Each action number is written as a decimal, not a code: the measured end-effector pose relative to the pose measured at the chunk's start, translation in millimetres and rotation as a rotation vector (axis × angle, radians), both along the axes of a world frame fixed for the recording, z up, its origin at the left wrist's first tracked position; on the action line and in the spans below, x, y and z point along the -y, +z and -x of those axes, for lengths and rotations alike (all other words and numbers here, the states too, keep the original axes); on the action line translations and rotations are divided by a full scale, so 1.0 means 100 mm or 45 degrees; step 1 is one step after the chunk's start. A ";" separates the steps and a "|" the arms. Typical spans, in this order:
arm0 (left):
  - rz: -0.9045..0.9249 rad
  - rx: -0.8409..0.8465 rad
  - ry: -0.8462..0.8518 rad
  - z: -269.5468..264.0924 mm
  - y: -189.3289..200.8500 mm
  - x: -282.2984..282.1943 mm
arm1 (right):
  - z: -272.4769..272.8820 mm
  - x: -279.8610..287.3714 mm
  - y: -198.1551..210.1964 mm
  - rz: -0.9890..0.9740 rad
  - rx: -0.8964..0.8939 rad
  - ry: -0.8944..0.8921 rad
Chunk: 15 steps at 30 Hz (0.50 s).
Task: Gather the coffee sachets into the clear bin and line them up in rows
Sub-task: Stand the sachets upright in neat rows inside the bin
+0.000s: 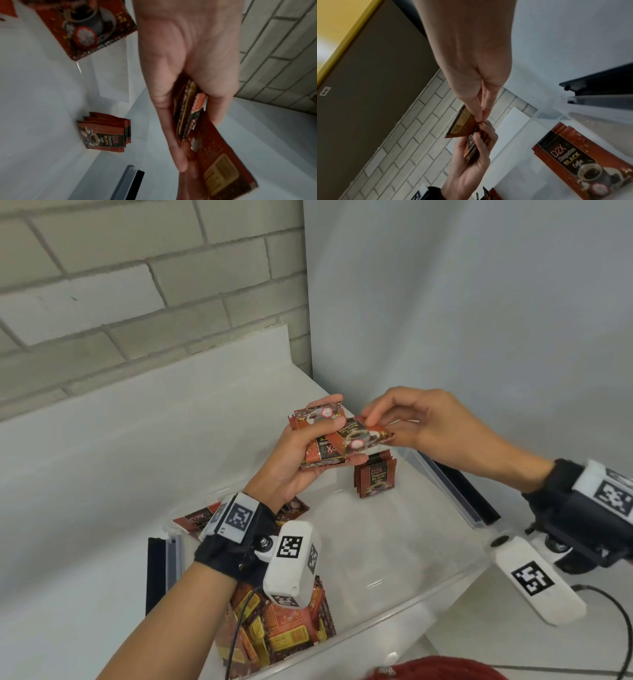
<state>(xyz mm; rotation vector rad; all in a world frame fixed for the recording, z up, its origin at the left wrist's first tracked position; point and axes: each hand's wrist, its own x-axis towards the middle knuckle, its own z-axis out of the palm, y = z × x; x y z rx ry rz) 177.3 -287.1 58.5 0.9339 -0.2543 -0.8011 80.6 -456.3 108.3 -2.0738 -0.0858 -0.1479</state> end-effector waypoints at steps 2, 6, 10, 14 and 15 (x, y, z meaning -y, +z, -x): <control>-0.007 0.039 0.016 -0.02 -0.03 0.00 | 0.00 0.01 -0.03 0.070 0.032 0.020; -0.025 0.108 0.053 -0.04 -0.06 0.00 | -0.01 0.06 0.00 0.111 -0.024 0.033; -0.064 0.182 -0.001 -0.03 -0.06 0.00 | -0.07 0.09 0.07 0.137 -0.070 -0.056; -0.084 0.214 -0.033 0.00 -0.05 0.01 | -0.16 0.09 0.07 0.257 -0.170 -0.026; -0.090 0.218 -0.033 0.00 -0.05 0.01 | -0.18 0.09 0.06 0.300 -0.178 -0.013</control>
